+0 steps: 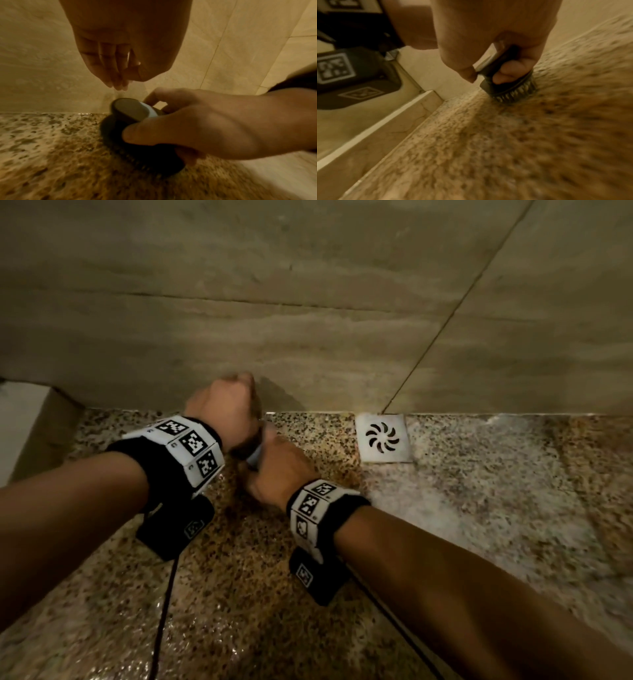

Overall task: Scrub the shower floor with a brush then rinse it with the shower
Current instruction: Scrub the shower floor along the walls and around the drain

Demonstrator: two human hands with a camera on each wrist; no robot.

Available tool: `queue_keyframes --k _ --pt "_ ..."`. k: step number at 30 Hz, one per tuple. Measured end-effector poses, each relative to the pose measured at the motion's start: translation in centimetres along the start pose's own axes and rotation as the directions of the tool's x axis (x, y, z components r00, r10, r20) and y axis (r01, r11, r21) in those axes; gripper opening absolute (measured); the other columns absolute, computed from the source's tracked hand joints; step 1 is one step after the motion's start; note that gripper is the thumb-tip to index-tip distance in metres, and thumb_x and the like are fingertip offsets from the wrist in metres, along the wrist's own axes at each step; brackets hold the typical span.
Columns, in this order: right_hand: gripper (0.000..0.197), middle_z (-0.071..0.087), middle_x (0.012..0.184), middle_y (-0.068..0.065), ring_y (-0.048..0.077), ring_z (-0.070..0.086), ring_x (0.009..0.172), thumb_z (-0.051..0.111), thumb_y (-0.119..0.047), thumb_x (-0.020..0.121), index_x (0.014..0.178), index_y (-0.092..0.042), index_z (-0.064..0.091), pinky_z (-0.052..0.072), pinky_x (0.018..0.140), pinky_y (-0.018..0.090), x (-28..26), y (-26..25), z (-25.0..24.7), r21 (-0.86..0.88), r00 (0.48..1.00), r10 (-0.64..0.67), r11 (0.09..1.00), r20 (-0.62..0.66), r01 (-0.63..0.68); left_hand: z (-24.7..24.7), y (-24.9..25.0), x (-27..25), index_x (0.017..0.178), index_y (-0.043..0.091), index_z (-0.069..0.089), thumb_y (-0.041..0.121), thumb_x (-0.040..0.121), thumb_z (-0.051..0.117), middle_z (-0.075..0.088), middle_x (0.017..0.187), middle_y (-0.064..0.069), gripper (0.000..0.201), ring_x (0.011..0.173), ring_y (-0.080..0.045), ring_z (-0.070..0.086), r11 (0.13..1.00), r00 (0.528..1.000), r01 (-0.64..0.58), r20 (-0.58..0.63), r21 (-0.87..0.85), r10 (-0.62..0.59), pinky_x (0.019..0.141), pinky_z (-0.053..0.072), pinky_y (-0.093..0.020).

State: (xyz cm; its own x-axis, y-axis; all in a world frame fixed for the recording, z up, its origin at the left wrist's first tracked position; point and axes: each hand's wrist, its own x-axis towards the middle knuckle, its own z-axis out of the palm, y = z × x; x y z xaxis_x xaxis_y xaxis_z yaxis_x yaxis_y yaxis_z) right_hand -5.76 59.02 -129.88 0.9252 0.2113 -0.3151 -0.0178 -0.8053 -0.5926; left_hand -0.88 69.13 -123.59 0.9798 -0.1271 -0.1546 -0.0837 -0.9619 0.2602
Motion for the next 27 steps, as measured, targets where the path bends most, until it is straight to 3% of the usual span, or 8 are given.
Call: queue_keyframes --k 4,8,11,15,17,22,24,27 --pt "0.039 0.064 0.116 0.018 0.035 0.060 0.107 0.061 -0.029 0.090 0.125 -0.012 0.055 0.048 0.087 0.035 1.2 -0.5 -0.5 0.000 0.998 -0.036 0.999 0.058 0.036 0.0 -0.5 0.4 0.108 0.006 0.053 0.016 0.081 0.059 0.062 0.100 -0.025 0.030 0.090 -0.041 0.061 0.999 0.998 0.031 -0.064 0.009 -0.030 0.073 0.050 -0.042" --pt "0.065 0.060 0.122 -0.001 0.026 0.065 0.095 0.061 -0.043 0.091 0.147 -0.046 0.028 0.057 0.084 0.037 1.7 3.5 -4.4 0.273 0.992 0.128 0.954 0.009 -0.126 -0.3 -0.6 0.1 0.110 0.005 0.053 0.017 0.085 0.055 0.062 0.100 -0.026 0.028 0.090 -0.042 0.060 1.000 0.998 0.020 -0.054 -0.017 -0.021 0.072 0.047 -0.042" --pt "0.057 0.056 0.099 -0.016 0.006 0.060 0.067 0.069 -0.040 0.087 0.138 -0.045 0.044 0.057 0.053 0.023 0.0 9.0 -7.9 0.423 0.914 0.384 0.856 -0.134 -0.297 -1.1 -1.2 -0.2 0.111 0.005 0.053 0.017 0.086 0.052 0.060 0.102 -0.026 0.028 0.092 -0.042 0.059 1.000 0.998 0.018 -0.065 -0.001 -0.018 0.074 0.048 -0.043" --pt "0.058 0.061 0.108 0.007 0.030 0.064 0.079 0.069 -0.043 0.083 0.133 -0.033 0.041 0.060 0.056 0.034 -1.2 11.5 -10.2 0.412 0.761 0.584 0.790 -0.282 -0.454 -2.4 -2.1 -0.5 0.111 0.006 0.054 0.016 0.087 0.054 0.061 0.100 -0.023 0.026 0.078 -0.032 0.053 1.000 0.999 -0.001 -0.042 0.027 0.002 0.066 0.042 -0.036" --pt "0.055 0.059 0.103 0.005 0.020 0.060 0.069 0.070 -0.036 0.084 0.128 -0.023 0.040 0.055 0.051 0.021 -1.2 8.7 -8.4 0.391 0.825 0.495 0.841 -0.274 -0.375 -2.9 -2.4 -0.6 0.111 0.007 0.054 0.015 0.086 0.056 0.061 0.099 -0.022 0.026 0.074 -0.027 0.045 1.000 0.999 0.011 -0.036 0.028 -0.010 0.065 0.039 -0.034" --pt "0.058 0.061 0.113 0.013 0.031 0.066 0.090 0.075 -0.039 0.076 0.121 -0.014 0.047 0.060 0.068 0.044 2.2 -1.4 0.6 0.468 0.962 0.271 0.851 -0.003 -0.238 -3.7 -3.3 -1.1 0.108 0.006 0.053 0.019 0.084 0.059 0.061 0.098 -0.027 0.028 0.086 -0.040 0.059 0.999 0.998 0.052 -0.045 0.007 -0.052 0.068 0.042 -0.039" --pt "0.065 0.061 0.119 0.018 0.035 0.062 0.103 0.072 -0.040 0.080 0.130 -0.010 0.043 0.054 0.087 0.043 3.8 -4.4 4.0 0.347 0.986 0.162 0.924 0.025 -0.161 -4.2 -4.5 -1.2 0.105 0.006 0.052 0.018 0.083 0.060 0.061 0.095 -0.028 0.027 0.088 -0.044 0.058 0.998 0.996 0.067 -0.063 0.010 -0.067 0.068 0.043 -0.041" --pt "0.081 0.057 0.129 0.020 0.035 0.059 0.112 0.069 -0.042 0.083 0.144 -0.009 0.026 0.049 0.095 0.039 5.8 -7.5 7.0 0.245 0.993 0.069 0.965 0.100 -0.092 -4.9 -7.0 -1.2 0.101 0.006 0.050 0.016 0.082 0.060 0.059 0.091 -0.028 0.023 0.085 -0.044 0.058 0.994 0.991 0.108 -0.084 0.007 -0.107 0.070 0.048 -0.044"
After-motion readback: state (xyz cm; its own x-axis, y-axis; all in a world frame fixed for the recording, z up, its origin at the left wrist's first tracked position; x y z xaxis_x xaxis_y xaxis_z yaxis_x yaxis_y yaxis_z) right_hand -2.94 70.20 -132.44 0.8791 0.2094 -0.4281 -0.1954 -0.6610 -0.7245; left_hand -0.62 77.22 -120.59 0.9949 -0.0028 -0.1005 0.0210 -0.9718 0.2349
